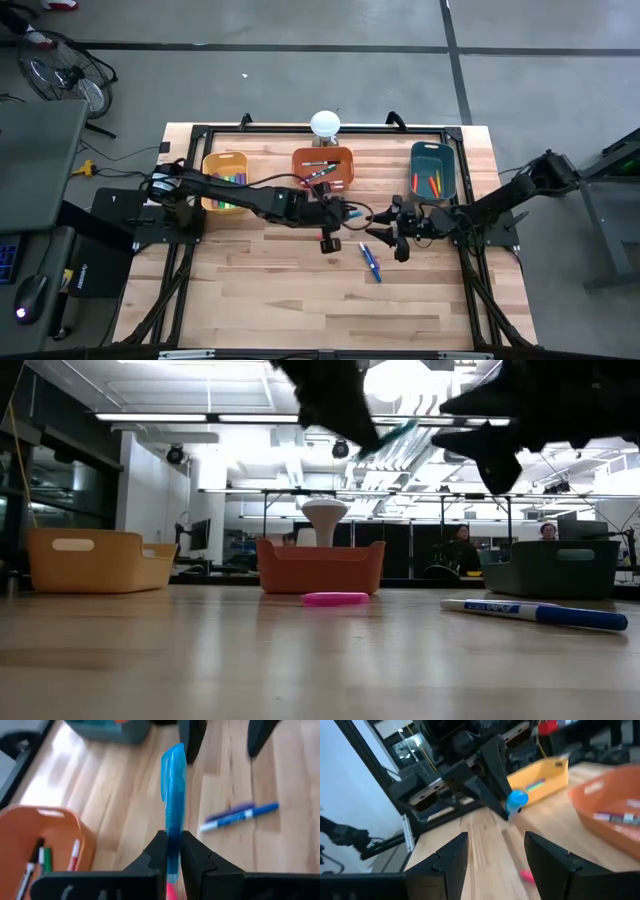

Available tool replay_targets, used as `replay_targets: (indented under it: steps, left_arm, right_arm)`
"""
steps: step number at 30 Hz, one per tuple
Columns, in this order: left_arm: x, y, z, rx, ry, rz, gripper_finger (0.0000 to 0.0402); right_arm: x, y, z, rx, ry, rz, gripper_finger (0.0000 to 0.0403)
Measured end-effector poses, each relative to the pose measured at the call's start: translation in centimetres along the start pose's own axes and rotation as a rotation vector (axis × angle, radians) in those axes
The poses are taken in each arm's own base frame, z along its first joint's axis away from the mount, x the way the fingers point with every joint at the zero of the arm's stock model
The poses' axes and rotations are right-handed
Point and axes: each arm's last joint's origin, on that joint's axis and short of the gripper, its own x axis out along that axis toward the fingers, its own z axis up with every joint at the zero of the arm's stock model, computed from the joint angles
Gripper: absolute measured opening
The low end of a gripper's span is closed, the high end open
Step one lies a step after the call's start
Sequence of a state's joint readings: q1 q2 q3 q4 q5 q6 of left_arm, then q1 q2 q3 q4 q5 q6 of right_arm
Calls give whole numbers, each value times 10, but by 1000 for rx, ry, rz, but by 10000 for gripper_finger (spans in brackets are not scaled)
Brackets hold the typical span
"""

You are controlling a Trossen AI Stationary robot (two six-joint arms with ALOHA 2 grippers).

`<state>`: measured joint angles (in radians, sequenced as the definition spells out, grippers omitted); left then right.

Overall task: Pick & Place Markers
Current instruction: Put the blue pen into the blue bin

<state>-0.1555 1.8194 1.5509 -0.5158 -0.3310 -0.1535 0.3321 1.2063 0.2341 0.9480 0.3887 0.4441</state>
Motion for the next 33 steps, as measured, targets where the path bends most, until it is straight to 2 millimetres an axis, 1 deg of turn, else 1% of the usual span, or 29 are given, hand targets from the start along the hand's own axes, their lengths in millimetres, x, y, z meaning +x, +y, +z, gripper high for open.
replay_targets:
  steps: [3, 5, 12, 19, 21, 25, 32, 33]
  left_arm:
    - [-7, 1, 12, -10, -55, -3, 23]
    - [-8, 0, 17, -5, -90, -7, 23]
    - [-8, -1, 19, -12, -113, -12, 23]
    - [-10, -1, 25, -32, -170, -26, 22]
    - [-10, -1, 25, -32, -171, -26, 21]
    - [-10, -1, 25, -31, -168, -32, 21]
    - [-10, -1, 27, -37, -184, -34, 21]
    - [-10, -2, 27, -37, -184, -36, 21]
  right_arm:
    - [5, 4, 7, -42, -35, -16, 183]
    - [9, 6, 14, -68, -61, -19, 183]
    - [21, 8, 35, -116, -118, -13, 183]
    - [24, 4, 34, -110, -75, -3, 182]
    - [24, 4, 35, -110, -78, -1, 176]
    - [24, 5, 35, -109, -82, 5, 142]
    - [24, 5, 35, -112, -83, 5, 45]
    - [24, 5, 35, -116, -83, 4, 42]
